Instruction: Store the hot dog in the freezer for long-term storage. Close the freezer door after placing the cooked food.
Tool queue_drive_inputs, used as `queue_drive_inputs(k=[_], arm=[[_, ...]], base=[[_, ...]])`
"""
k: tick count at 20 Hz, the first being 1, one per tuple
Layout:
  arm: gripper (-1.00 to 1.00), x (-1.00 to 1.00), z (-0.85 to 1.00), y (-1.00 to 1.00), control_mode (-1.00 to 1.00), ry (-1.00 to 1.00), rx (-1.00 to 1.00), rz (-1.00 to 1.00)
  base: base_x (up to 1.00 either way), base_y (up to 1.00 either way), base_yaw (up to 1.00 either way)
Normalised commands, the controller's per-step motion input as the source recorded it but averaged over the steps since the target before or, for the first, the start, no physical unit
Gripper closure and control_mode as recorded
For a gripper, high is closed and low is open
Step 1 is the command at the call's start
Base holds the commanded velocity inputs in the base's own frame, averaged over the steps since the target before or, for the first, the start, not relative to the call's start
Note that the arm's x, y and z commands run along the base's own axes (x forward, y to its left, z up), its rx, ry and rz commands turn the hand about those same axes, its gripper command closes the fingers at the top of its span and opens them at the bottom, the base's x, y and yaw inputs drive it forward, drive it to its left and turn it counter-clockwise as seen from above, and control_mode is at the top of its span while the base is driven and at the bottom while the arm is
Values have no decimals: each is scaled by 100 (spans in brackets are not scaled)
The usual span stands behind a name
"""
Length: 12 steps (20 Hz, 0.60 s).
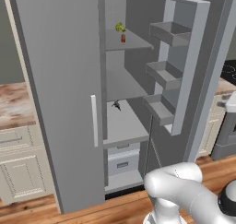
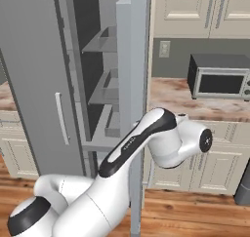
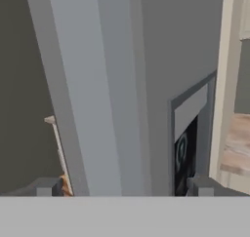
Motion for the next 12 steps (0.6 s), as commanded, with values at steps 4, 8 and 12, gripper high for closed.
queue_drive_inputs(k=[4, 8, 12], arm=[[-100, 14, -3, 12, -100, 0, 0, 3], [-100, 18, -2, 17, -100, 0, 0, 2], [-100, 18, 0, 28, -100, 0, 0, 2]], base=[[0, 0, 0], [0, 0, 0], [0, 0, 0]])
